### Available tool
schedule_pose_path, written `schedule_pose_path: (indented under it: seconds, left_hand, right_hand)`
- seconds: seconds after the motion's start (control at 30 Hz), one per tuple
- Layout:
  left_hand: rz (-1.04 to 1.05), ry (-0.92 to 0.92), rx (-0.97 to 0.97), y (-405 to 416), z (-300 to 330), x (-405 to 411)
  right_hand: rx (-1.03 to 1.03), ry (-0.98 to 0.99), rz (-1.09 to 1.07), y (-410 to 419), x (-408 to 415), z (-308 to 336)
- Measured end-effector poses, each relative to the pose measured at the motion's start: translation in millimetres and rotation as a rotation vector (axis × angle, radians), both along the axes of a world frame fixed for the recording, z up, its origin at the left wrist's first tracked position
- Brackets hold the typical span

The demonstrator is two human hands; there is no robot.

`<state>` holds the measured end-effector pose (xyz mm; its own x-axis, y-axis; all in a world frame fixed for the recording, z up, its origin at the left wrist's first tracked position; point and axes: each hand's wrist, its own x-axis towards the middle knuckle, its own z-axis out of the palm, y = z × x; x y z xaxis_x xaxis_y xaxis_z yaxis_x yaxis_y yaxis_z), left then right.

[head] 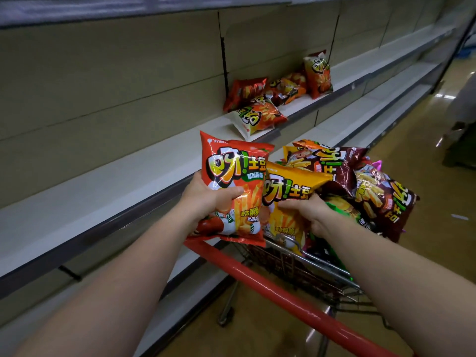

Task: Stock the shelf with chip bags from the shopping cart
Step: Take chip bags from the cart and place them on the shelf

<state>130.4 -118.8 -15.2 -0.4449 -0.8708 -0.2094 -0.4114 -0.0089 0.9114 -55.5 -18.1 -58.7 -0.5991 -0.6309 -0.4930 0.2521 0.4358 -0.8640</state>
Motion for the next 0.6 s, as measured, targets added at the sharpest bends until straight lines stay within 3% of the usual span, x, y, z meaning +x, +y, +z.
schedule_pose_path:
  seconds: [0.23, 0.6]
  left_hand:
    - [-0.022, 0.013, -0.021, -7, 1, 4]
    - [0.01, 0.364, -0.116, -2, 47, -11]
  right_hand:
    - [-0.059, 0.114, 0.041, -1, 9, 2]
    - [-0.347, 0.259, -0.143, 11, 11, 56]
